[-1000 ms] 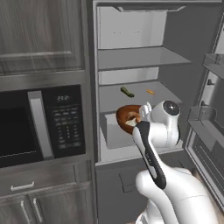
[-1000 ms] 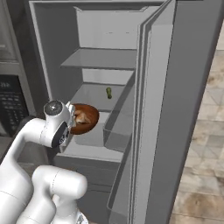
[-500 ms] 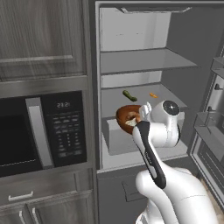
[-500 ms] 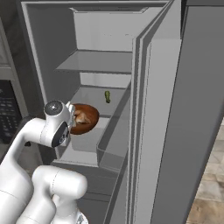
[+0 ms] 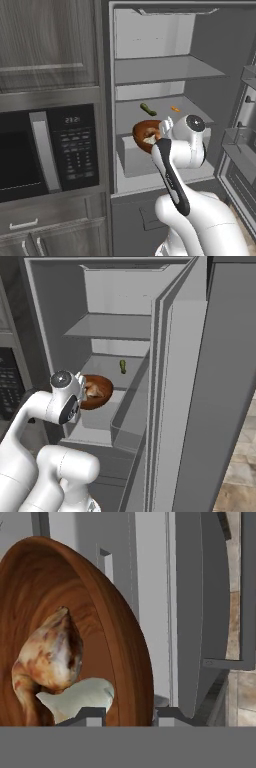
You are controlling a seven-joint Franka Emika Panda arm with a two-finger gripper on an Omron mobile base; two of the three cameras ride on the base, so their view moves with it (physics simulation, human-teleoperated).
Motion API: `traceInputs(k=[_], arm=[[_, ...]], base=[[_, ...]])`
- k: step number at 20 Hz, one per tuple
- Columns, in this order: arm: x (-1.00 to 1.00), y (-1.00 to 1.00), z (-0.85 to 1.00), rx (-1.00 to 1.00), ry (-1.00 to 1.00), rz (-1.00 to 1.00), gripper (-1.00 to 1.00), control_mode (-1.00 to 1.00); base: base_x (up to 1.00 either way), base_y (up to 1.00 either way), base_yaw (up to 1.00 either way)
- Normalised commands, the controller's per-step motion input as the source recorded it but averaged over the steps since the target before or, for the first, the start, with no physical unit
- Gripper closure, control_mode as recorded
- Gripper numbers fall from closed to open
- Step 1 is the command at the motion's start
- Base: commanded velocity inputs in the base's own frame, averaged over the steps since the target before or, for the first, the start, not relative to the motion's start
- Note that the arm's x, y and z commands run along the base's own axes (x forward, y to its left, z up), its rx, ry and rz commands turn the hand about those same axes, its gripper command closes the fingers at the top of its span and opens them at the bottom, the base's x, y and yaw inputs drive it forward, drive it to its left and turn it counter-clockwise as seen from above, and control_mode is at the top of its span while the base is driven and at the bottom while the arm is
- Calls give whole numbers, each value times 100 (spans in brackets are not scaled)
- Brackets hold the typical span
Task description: Pick the chicken drumstick and garlic from their plates and place them in the bowl. Then put the bowl in the fridge.
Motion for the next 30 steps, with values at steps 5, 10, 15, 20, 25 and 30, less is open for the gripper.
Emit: traceInputs(k=[5, 10, 15, 20, 25, 30], arm=[[0, 0, 0, 0, 0, 0, 100, -100], [0, 0, 0, 0, 0, 0, 100, -100], [-1, -1, 0, 4, 1, 0, 100, -100], [0, -8, 26, -7, -2, 0, 100, -100], [0, -5, 46, -16, -13, 0, 100, -100], [19, -8, 25, -9, -4, 5, 100, -100]], base=[[0, 0, 0], [0, 0, 0], [0, 0, 0], [0, 0, 0], [0, 0, 0], [0, 0, 0]])
